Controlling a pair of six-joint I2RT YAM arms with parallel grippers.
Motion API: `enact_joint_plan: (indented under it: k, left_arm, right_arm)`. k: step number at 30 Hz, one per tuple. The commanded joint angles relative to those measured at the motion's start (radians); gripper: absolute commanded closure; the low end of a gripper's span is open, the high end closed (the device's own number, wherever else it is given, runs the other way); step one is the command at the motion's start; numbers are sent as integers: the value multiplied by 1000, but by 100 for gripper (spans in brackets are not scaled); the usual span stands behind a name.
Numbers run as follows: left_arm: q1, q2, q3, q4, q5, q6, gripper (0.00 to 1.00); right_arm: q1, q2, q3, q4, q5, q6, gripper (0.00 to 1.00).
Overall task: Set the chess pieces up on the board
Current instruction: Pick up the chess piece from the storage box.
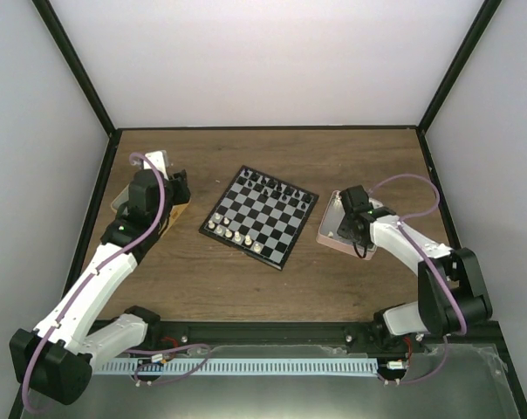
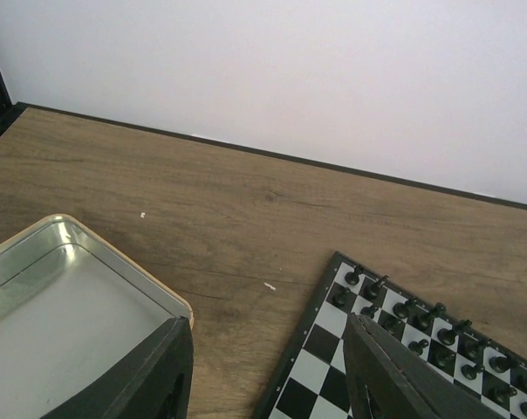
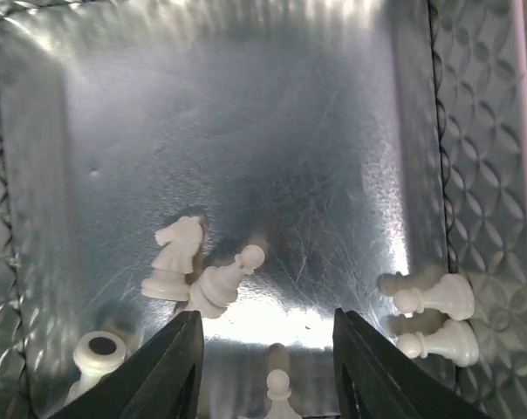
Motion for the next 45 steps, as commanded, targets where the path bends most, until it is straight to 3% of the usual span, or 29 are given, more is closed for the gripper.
enact_joint_plan:
  k: [1, 20, 27, 37, 40, 43, 45]
  left_arm:
    - [5, -6, -8, 25, 8, 8, 51]
    - [5, -14, -11, 26, -1, 9, 50]
    - [5, -10, -12, 28, 2, 8, 50]
    - [6, -9, -13, 29, 4, 8, 50]
    - [5, -8, -13, 31, 5, 8, 50]
    - [6, -8, -14, 31, 9, 8, 50]
    - [6, -8, -13, 31, 9, 8, 50]
  right_arm:
    - [-13, 26, -9, 37, 17, 12, 60]
    - [-69, 173, 0, 185, -49, -49, 75]
    - [-69, 149, -11, 189, -57, -56, 89]
    - [-70, 78, 11, 212, -93, -110, 92]
    - [-70, 72, 14, 209, -124, -131, 88]
    - [-70, 99, 34, 186, -181, -163, 68]
    - [-69, 128, 48, 162, -214, -181, 60]
